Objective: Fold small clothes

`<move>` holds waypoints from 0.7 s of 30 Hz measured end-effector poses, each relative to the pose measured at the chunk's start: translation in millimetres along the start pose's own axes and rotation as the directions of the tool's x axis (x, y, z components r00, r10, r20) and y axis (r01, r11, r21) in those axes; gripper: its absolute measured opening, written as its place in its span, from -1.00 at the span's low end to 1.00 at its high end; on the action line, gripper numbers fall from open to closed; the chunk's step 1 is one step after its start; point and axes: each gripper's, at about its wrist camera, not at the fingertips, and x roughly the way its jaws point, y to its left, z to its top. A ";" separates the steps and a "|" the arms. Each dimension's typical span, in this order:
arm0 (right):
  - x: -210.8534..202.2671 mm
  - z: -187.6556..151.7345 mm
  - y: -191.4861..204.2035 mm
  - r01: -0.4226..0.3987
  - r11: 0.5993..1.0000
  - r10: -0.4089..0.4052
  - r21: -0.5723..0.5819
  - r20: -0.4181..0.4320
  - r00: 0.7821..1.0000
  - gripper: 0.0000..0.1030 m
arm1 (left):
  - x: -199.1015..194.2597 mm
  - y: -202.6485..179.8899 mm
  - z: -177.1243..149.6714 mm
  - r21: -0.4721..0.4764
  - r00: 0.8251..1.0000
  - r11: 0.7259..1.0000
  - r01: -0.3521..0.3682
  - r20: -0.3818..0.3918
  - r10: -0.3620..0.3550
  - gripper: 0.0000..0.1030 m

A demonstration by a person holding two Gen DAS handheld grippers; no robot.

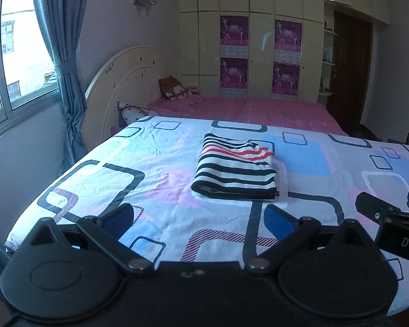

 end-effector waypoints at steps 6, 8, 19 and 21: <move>-5.4 -1.8 -0.6 0.001 1.000 -0.001 -0.001 0.009 1.000 1.00 | -2.8 -1.5 -1.0 0.007 1.000 1.000 0.001 0.003 -0.001 0.98; -6.7 -1.5 -0.1 -0.002 1.000 0.002 -0.003 0.010 1.000 1.00 | -3.0 -1.6 -0.9 0.010 1.000 1.000 0.002 0.001 -0.002 0.98; -8.4 -1.1 1.2 -0.003 1.000 0.003 -0.003 0.011 1.000 1.00 | -3.3 -1.9 -1.5 0.012 1.000 1.000 0.002 0.000 -0.002 0.99; -8.4 -1.0 1.4 -0.003 1.000 0.003 -0.001 0.012 1.000 1.00 | -2.6 -1.2 -1.9 0.015 1.000 1.000 0.005 -0.002 -0.005 0.99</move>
